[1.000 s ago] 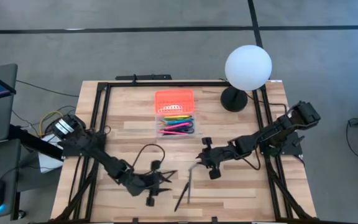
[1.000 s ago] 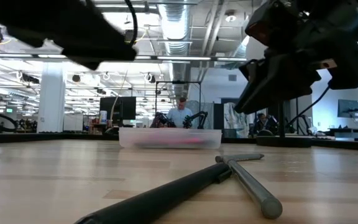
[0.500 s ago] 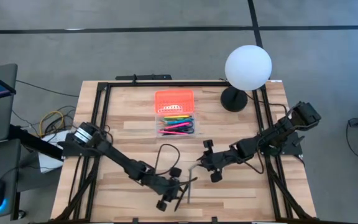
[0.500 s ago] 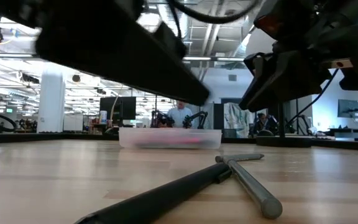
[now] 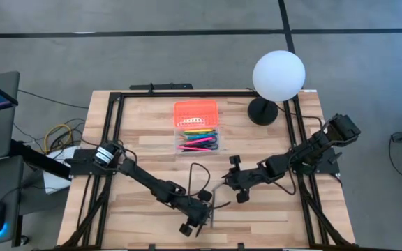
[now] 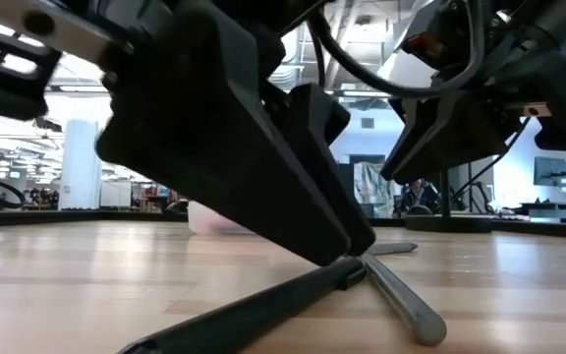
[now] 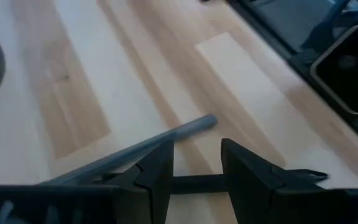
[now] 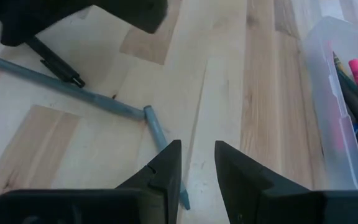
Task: Pick & place school supplies into a supply box
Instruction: Put the black pen into the supply box
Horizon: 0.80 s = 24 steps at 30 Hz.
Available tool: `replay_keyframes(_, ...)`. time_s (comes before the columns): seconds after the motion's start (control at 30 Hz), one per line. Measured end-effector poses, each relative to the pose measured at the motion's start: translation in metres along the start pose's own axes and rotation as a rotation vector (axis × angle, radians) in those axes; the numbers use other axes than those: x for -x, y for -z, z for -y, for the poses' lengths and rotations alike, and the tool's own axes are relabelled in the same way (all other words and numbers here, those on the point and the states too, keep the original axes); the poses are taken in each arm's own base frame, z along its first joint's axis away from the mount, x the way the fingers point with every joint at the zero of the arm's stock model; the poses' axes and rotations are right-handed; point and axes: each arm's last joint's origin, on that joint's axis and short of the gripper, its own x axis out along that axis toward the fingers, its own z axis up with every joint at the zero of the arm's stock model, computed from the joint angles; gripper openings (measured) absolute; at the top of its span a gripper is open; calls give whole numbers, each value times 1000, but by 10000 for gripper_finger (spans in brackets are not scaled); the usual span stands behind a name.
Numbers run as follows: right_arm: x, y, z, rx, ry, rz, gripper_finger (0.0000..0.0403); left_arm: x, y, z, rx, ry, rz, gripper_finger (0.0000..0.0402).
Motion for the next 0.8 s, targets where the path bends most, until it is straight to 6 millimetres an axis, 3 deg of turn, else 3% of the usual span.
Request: replay_keyframes(0.8, 0, -1, 0, -11, 0, 7, 90, 0, -1, -1, -83, 72, 15, 128)
